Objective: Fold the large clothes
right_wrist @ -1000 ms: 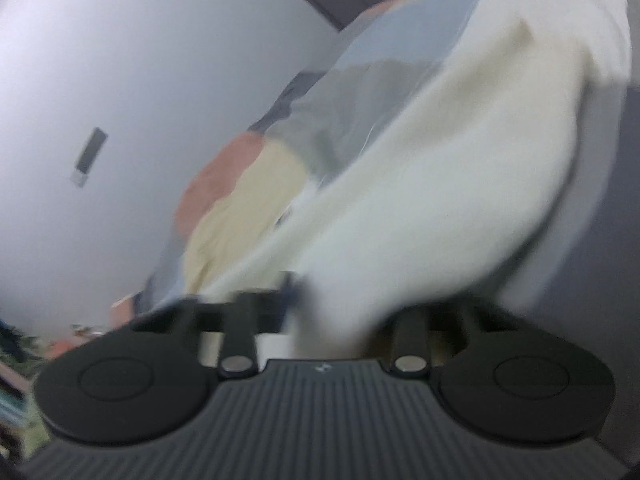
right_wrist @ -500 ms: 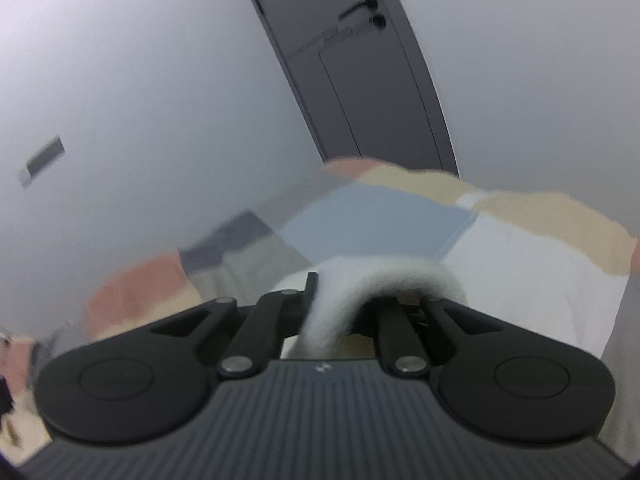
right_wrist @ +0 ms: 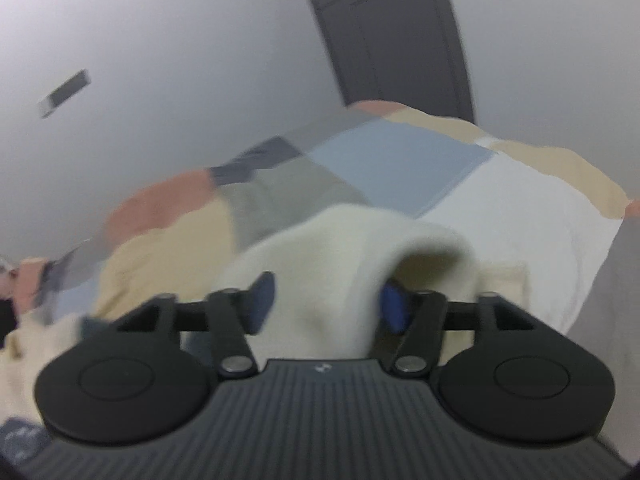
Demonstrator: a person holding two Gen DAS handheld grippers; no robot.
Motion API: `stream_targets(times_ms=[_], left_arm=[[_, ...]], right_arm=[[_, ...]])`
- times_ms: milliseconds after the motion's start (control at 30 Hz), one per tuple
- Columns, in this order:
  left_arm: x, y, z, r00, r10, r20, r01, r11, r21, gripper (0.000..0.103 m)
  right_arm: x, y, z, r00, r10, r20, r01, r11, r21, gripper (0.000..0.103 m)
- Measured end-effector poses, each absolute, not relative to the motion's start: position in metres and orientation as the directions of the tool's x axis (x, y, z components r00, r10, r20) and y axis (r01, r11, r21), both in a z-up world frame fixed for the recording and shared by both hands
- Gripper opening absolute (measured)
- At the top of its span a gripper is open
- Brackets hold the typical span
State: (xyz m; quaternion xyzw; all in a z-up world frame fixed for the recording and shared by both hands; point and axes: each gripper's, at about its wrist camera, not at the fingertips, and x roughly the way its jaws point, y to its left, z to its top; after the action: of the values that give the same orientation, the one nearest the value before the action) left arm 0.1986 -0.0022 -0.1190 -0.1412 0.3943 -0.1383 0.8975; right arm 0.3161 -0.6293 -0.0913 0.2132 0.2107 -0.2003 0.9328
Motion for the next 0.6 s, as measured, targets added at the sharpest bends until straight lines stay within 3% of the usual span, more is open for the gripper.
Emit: stream_targets(times_ms=[267, 600], left_arm=[[0.175, 0.025, -0.087, 0.732, -0.307, -0.608, 0.123, 0.938, -0.325, 0.062], [0.131, 0.045, -0.075, 0.737, -0.335, -0.587, 0.137, 0.925, -0.355, 0.062]], right_arm=[[0.249, -0.519, -0.044, 0.875, -0.113, -0.471, 0.313, 0.874, 0.371, 0.062], [0.160, -0.402, -0.058, 0.768, 0.065, -0.638, 0.321, 0.822, 0.471, 0.062]])
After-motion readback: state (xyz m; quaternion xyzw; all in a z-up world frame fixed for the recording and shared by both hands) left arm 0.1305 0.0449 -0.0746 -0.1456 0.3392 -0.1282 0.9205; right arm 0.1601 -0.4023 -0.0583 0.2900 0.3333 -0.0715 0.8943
